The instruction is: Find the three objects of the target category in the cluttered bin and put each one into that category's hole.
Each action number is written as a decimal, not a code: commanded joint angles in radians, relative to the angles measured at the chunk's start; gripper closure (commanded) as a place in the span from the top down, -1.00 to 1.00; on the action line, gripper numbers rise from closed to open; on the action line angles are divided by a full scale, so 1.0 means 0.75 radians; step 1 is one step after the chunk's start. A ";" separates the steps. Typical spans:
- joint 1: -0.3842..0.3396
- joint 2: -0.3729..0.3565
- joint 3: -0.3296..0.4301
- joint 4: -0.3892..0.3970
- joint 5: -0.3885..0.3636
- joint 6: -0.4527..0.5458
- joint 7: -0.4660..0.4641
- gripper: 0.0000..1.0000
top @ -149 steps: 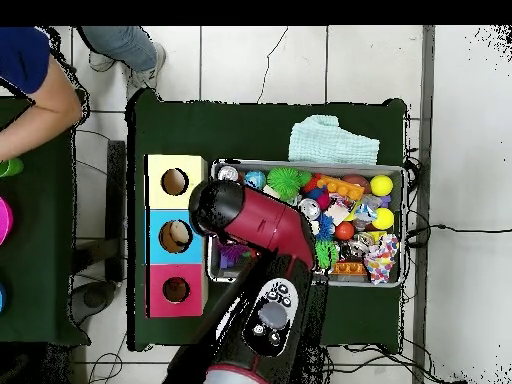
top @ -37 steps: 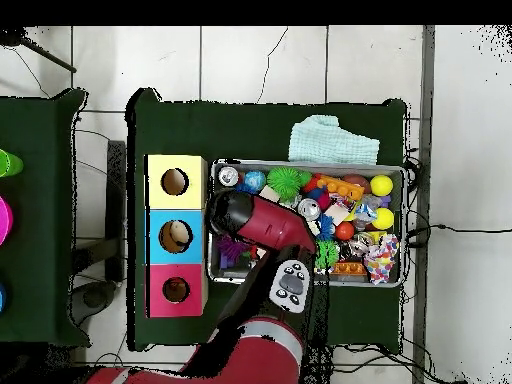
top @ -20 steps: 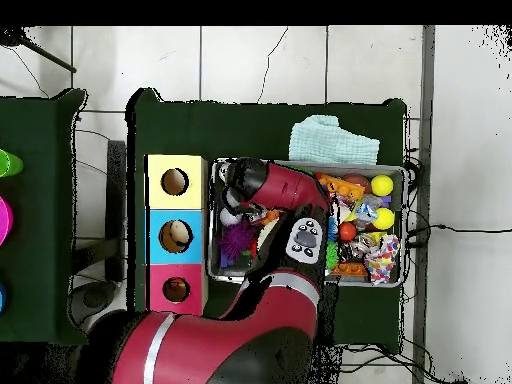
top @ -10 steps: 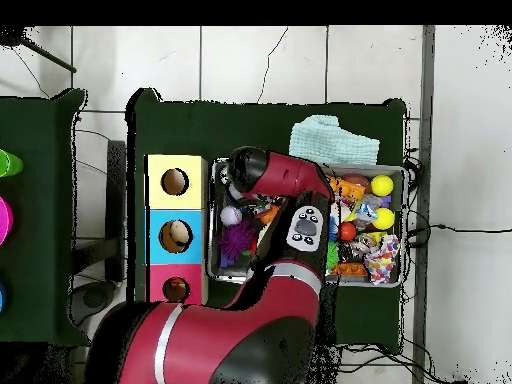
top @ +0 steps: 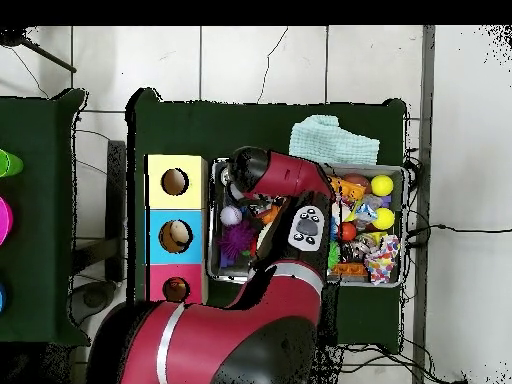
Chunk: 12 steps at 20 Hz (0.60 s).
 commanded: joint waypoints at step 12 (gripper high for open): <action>-0.001 -0.525 0.039 0.327 -0.115 -0.081 -0.077 -1.00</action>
